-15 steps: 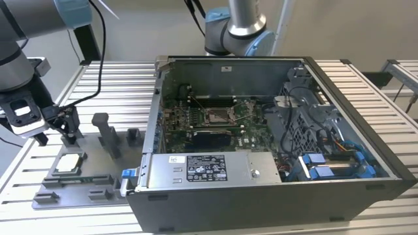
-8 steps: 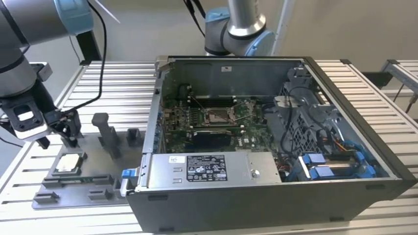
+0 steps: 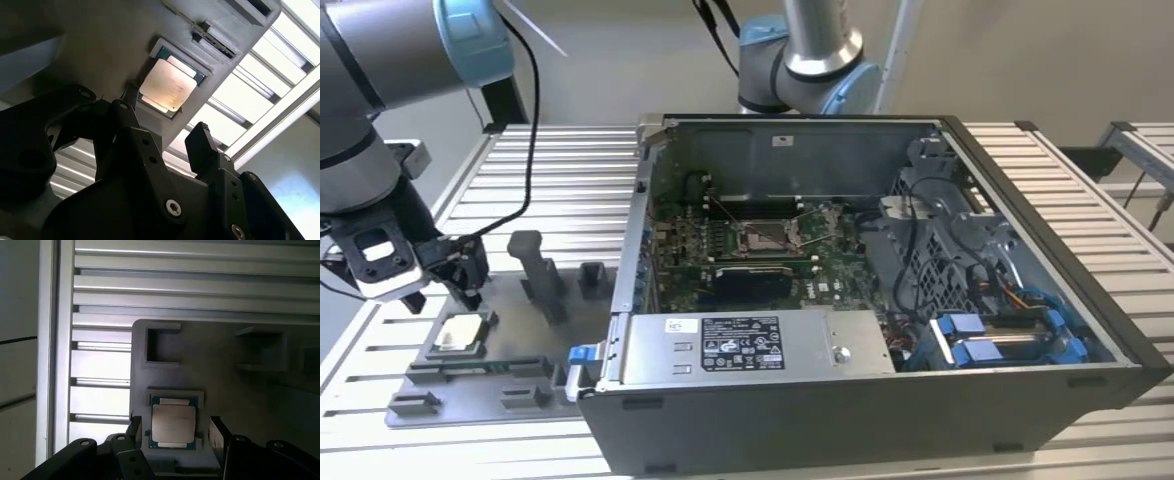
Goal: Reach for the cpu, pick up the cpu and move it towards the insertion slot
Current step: 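Pick up the cpu and move it towards the insertion slot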
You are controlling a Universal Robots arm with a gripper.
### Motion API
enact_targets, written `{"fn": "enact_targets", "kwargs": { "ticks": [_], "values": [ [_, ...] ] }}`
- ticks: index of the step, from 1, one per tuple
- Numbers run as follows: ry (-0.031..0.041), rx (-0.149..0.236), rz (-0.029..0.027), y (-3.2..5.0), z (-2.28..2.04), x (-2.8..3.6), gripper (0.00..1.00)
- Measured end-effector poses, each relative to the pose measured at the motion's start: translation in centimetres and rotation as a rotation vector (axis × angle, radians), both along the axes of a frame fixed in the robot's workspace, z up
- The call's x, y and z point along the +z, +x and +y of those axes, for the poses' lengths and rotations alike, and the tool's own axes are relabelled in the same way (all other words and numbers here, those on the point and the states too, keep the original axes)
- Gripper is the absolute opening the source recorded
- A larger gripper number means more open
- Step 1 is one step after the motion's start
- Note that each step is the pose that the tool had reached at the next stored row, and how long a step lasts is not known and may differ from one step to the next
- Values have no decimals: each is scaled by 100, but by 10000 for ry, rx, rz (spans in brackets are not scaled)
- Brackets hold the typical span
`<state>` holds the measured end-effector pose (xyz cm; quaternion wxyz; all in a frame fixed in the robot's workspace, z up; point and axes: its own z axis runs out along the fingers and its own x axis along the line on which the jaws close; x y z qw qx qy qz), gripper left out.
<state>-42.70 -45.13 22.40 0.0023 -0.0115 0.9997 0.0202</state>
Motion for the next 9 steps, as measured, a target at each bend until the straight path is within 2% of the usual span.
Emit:
{"fn": "enact_targets", "kwargs": {
  "ticks": [9],
  "values": [
    [-1,1,1,0,-30,-131,100]
  ]
}}
